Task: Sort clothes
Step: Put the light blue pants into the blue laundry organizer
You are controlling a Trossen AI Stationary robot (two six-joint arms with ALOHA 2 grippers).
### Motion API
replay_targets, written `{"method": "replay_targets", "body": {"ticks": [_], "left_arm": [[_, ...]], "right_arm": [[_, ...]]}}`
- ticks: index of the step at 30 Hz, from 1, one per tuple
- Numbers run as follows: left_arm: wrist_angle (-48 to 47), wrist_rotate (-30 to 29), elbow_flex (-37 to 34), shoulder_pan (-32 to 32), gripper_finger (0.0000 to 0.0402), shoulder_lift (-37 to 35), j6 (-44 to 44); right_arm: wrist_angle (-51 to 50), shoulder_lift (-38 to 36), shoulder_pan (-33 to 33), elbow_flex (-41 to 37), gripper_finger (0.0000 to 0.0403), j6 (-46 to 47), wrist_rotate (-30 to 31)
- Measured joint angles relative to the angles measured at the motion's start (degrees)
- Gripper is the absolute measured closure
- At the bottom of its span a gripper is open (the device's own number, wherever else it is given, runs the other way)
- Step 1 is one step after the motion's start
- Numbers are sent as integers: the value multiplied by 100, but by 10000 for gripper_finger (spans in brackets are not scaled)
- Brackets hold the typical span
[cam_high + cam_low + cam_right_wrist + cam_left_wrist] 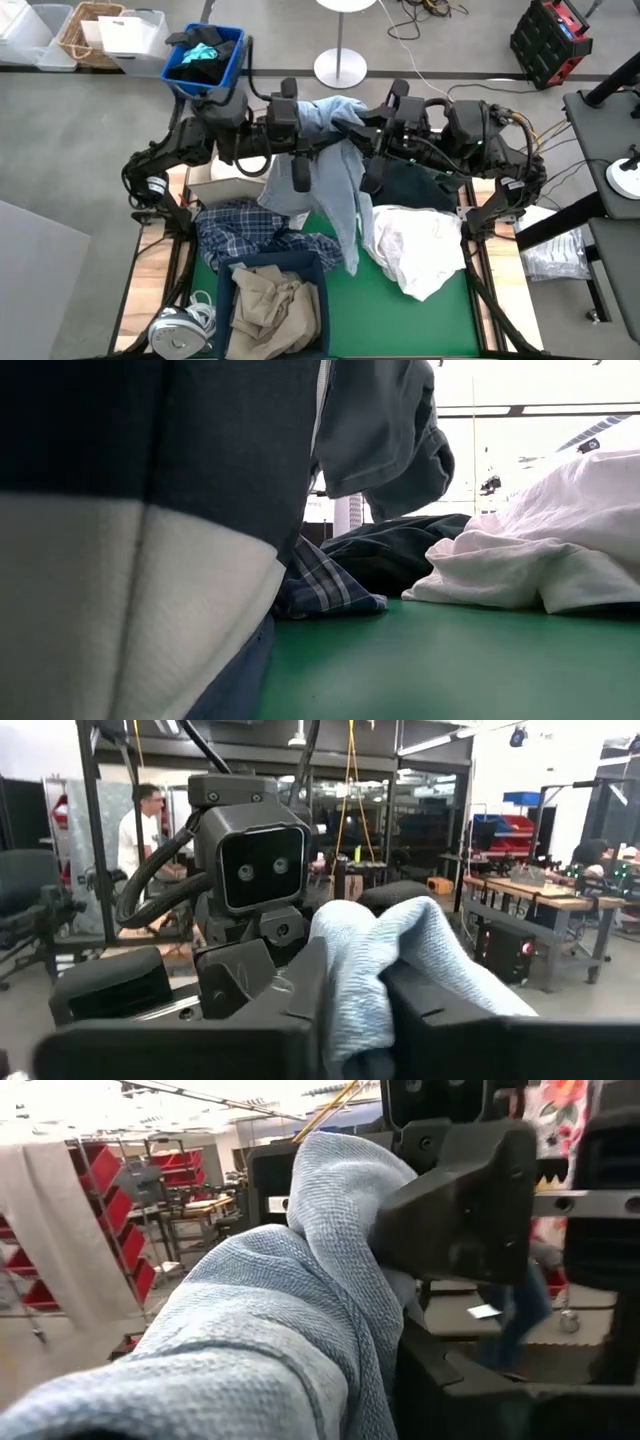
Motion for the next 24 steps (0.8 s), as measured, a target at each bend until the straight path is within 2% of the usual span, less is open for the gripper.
{"method": "replay_targets", "body": {"ticks": [4,10,17,24], "left_arm": [[154,-130,-19,4,343,-20,266],[481,186,-23,9,343,-132,419],[654,358,3,-7,344,-318,448],[730,1317,5,4,344,-572,410]], "right_arm": [[-380,-227,2,-7,299,223,-71],[-622,-545,53,-15,218,385,-299],[-729,-717,100,-15,159,320,-254],[-999,-874,105,-17,111,82,-430]]}}
